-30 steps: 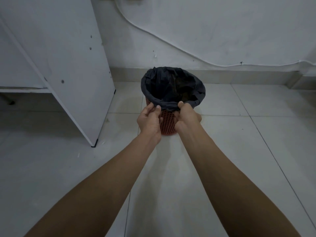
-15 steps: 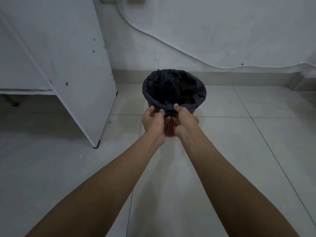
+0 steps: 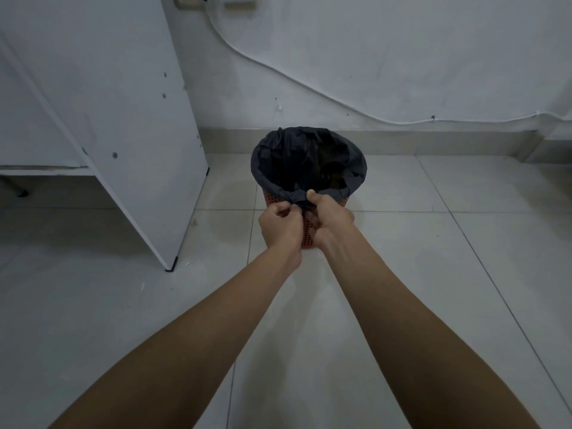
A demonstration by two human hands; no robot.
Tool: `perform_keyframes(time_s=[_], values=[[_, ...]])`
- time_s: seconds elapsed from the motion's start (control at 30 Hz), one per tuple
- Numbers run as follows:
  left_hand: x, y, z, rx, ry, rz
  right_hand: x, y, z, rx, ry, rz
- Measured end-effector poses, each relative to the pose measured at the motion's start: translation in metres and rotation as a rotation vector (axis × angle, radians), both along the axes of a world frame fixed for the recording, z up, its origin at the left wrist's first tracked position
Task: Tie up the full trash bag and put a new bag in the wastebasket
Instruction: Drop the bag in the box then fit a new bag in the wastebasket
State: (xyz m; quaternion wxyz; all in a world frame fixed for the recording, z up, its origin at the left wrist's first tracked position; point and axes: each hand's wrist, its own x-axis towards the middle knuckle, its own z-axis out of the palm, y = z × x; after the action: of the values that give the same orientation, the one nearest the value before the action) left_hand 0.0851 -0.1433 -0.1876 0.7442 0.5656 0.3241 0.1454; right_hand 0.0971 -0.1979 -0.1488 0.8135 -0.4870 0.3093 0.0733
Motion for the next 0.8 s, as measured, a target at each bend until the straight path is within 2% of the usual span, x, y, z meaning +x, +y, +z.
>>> perform_keyframes(time_s=[0.23,0.47,0.57,0.63,0.67,0.7,0.77,0.8], values=[[0.002,-0.008,0.002,-0.124,-0.002,0.004,-0.005,0.003,-0.001,0.013,-0.056,-0.022],[0.005,-0.008,0.003,-0.191,-0.046,-0.028,-0.004,0.001,-0.001,0.099,0.009,0.075],[0.008,-0.005,0.006,-0.241,-0.048,-0.04,-0.005,0.001,-0.005,0.038,-0.025,0.096],[0.01,-0.004,0.007,-0.257,-0.05,-0.036,-0.007,0.0,-0.011,-0.175,-0.033,0.089],[0.01,-0.003,0.008,-0.251,-0.047,-0.034,-0.009,-0.003,-0.015,-0.433,-0.044,0.054],[0.009,-0.003,0.008,-0.241,-0.043,-0.031,-0.009,-0.009,-0.02,-0.761,-0.134,0.002],[0.01,-0.001,0.006,-0.22,-0.041,-0.021,-0.007,-0.028,-0.031,-1.346,-0.582,0.046],[0.01,0.0,0.005,-0.214,-0.044,-0.018,-0.005,-0.035,-0.033,-1.492,-0.774,0.179]])
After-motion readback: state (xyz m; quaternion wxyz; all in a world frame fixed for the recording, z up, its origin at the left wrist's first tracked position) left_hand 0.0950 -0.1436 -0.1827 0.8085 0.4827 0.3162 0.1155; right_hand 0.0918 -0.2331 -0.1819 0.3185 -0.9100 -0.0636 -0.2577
